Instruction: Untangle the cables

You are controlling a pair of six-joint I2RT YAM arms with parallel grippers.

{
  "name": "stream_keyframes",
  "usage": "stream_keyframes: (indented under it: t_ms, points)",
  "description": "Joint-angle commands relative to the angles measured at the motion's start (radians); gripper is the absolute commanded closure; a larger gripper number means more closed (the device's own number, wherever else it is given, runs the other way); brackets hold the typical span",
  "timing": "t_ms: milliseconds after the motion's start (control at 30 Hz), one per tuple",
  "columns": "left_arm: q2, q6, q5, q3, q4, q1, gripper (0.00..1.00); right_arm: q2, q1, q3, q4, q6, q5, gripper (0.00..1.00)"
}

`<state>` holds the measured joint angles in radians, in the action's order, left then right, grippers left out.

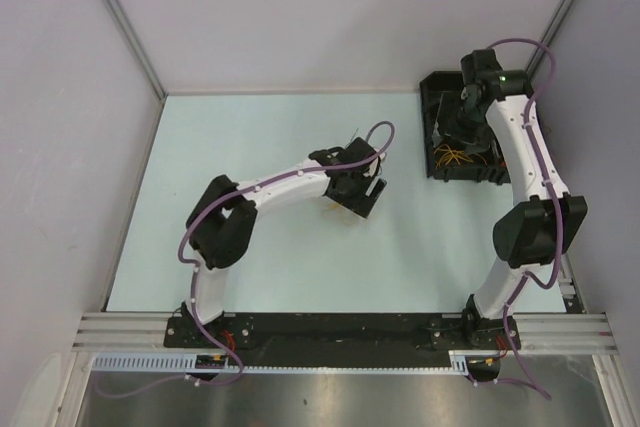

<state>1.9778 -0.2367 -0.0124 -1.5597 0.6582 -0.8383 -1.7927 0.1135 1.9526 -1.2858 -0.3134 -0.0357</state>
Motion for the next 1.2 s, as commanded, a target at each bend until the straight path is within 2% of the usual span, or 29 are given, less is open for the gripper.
stream_keyframes:
  t_ms: [0,67,133,200,233,300,333,433,500,600,633,667,767,833,1000,1167]
  points:
    - [0.07,0.036,-0.119,-0.054,-0.032,-0.013,0.19,0.082,-0.024,-0.024,-0.024,-0.001,-0.009,0.25]
    - [0.087,0.025,-0.129,-0.042,-0.054,-0.013,0.26,0.095,-0.037,-0.02,-0.035,0.005,-0.004,0.25]
    - [0.114,0.017,-0.121,-0.042,-0.061,-0.015,0.29,0.099,-0.055,-0.011,-0.047,0.013,0.0,0.25]
    - [0.128,0.013,-0.118,-0.053,-0.062,-0.015,0.45,0.108,-0.064,-0.003,-0.058,0.019,-0.001,0.25]
    - [0.131,0.01,-0.12,-0.051,-0.063,-0.016,0.64,0.108,-0.067,0.0,-0.058,0.022,-0.001,0.25]
    - [0.128,0.007,-0.123,-0.057,-0.057,-0.016,0.85,0.113,-0.072,0.005,-0.061,0.02,0.003,0.25]
    - [0.113,0.002,-0.124,-0.059,-0.054,-0.016,1.0,0.115,-0.074,0.008,-0.063,0.016,0.005,0.25]
    - [0.07,0.004,-0.052,-0.077,-0.029,-0.01,1.0,0.118,-0.074,0.015,-0.049,0.01,0.025,0.25]
    - [-0.014,0.007,0.041,-0.085,-0.034,0.001,1.0,0.122,-0.077,0.02,-0.018,0.004,0.124,0.24]
    - [-0.146,-0.027,0.246,-0.068,-0.052,0.048,1.0,0.138,-0.086,-0.007,0.069,-0.021,0.322,0.23]
    - [-0.177,-0.061,0.358,-0.054,-0.064,0.091,1.0,0.159,-0.095,-0.032,0.1,-0.041,0.38,0.22]
    - [-0.212,-0.081,0.426,0.001,-0.118,0.114,1.0,0.171,-0.103,-0.056,0.136,-0.088,0.475,0.21]
    - [-0.371,-0.162,0.584,0.136,-0.253,0.195,1.0,0.191,-0.143,-0.127,0.204,-0.179,0.597,0.19]
    - [-0.471,-0.153,0.592,0.183,-0.27,0.212,1.0,0.184,-0.141,-0.141,0.184,-0.246,0.638,0.19]
    - [-0.579,-0.096,0.577,0.213,-0.233,0.211,1.0,0.193,-0.046,-0.202,0.218,-0.433,0.732,0.18]
    - [-0.643,-0.093,0.534,0.245,-0.229,0.208,1.0,0.269,0.113,-0.38,0.523,-0.705,0.79,0.1]
